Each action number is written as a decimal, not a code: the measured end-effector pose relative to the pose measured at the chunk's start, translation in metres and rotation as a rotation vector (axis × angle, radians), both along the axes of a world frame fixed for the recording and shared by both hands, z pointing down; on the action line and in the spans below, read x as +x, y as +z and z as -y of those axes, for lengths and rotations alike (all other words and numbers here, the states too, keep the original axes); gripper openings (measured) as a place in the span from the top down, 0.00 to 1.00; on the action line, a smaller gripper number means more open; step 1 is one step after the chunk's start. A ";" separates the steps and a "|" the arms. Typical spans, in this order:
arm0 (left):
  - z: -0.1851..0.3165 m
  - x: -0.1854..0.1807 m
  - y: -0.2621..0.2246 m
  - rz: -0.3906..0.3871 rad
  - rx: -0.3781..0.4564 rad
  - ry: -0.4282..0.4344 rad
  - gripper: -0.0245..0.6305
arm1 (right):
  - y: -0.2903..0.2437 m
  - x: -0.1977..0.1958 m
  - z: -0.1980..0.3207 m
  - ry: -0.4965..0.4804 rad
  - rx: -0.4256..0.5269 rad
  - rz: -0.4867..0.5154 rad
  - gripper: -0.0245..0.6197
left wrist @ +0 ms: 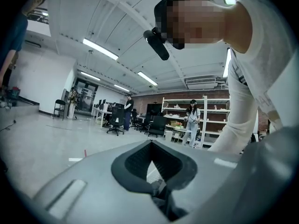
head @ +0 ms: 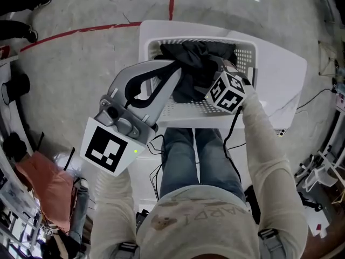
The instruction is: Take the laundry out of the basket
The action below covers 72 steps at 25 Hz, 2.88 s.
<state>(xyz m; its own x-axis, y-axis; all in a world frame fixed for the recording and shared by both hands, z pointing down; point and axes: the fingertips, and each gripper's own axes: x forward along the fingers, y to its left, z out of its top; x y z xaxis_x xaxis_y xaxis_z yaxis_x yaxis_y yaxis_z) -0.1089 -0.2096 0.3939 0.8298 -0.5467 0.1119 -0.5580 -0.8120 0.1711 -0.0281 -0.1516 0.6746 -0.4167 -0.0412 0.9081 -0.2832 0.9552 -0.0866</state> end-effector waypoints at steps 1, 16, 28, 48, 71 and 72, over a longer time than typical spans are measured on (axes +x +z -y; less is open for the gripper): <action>0.001 0.001 0.004 0.000 -0.002 0.003 0.96 | 0.007 0.000 -0.002 -0.012 -0.005 -0.011 0.29; 0.008 -0.004 0.037 0.009 -0.042 0.003 0.96 | 0.098 -0.004 -0.029 -0.143 -0.056 -0.161 0.20; 0.013 -0.002 0.048 0.009 -0.055 -0.008 0.96 | 0.108 0.003 -0.009 -0.091 0.064 -0.259 0.52; -0.004 0.016 0.007 0.029 -0.026 -0.100 0.96 | -0.044 -0.011 0.004 0.185 0.092 0.164 0.70; -0.110 0.102 -0.204 0.036 0.218 -0.275 0.96 | -0.360 0.096 -0.040 0.460 0.406 0.703 0.70; -0.119 0.112 -0.211 0.036 0.231 -0.284 0.96 | -0.370 0.107 -0.045 0.462 0.420 0.722 0.70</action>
